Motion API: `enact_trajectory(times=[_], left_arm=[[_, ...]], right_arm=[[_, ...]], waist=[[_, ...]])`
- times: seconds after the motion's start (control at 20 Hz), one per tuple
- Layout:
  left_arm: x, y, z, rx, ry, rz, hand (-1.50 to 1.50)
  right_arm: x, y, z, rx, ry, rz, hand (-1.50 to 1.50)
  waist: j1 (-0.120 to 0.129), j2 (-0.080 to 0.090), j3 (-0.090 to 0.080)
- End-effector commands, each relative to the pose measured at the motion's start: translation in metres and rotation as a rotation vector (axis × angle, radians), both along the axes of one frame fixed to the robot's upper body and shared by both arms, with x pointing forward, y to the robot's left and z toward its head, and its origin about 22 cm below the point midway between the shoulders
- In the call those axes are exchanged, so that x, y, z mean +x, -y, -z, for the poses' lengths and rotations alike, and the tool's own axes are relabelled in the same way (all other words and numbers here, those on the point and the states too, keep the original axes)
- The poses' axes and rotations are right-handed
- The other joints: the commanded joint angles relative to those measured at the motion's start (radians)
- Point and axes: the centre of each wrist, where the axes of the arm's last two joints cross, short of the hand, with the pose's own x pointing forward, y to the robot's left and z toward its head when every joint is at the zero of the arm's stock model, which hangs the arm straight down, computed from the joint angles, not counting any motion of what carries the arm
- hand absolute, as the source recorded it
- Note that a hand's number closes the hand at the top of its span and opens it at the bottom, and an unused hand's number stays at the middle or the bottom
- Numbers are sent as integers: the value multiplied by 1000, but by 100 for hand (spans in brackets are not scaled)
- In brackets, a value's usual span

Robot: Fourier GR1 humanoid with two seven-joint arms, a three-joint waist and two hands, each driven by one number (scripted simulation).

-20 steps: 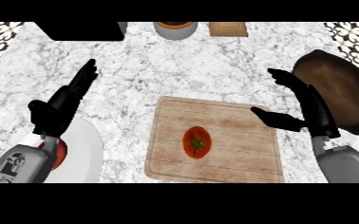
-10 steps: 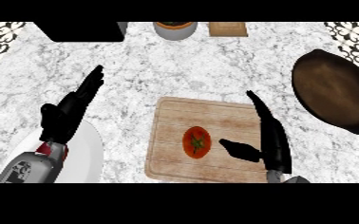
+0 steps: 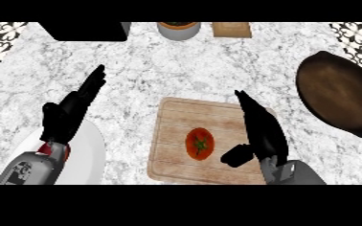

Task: Pick the tomato from the cutting board and place it in the pan

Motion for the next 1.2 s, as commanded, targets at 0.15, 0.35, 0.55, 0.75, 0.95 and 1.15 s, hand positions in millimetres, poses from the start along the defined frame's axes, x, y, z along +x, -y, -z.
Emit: enact_trajectory(times=[0.15,0.35,0.55,0.75,0.95,1.15], left_arm=[[4,-10,0,-17,-15,-4,0],[1,-8,-15,18,-5,8,0],[0,13,-7,-1,-7,4,0],[3,2,1,3,-24,-1,0],[4,11,-10,14,-3,-12,0],[-7,9,-6,7,10,7,0]], right_arm=[[11,-49,-45,-143,-321,-121,-150],[19,-76,-48,-134,-422,-115,-150],[14,-102,-45,-184,-407,-84,-150],[27,-108,-47,-202,-410,-63,-150],[18,-100,-32,-261,-442,-56,-150],[24,-98,-23,-271,-454,-50,-150]], waist=[[9,5,0],[11,0,2],[-1,-1,2],[-6,1,2],[-18,-3,3],[-10,-2,3]])
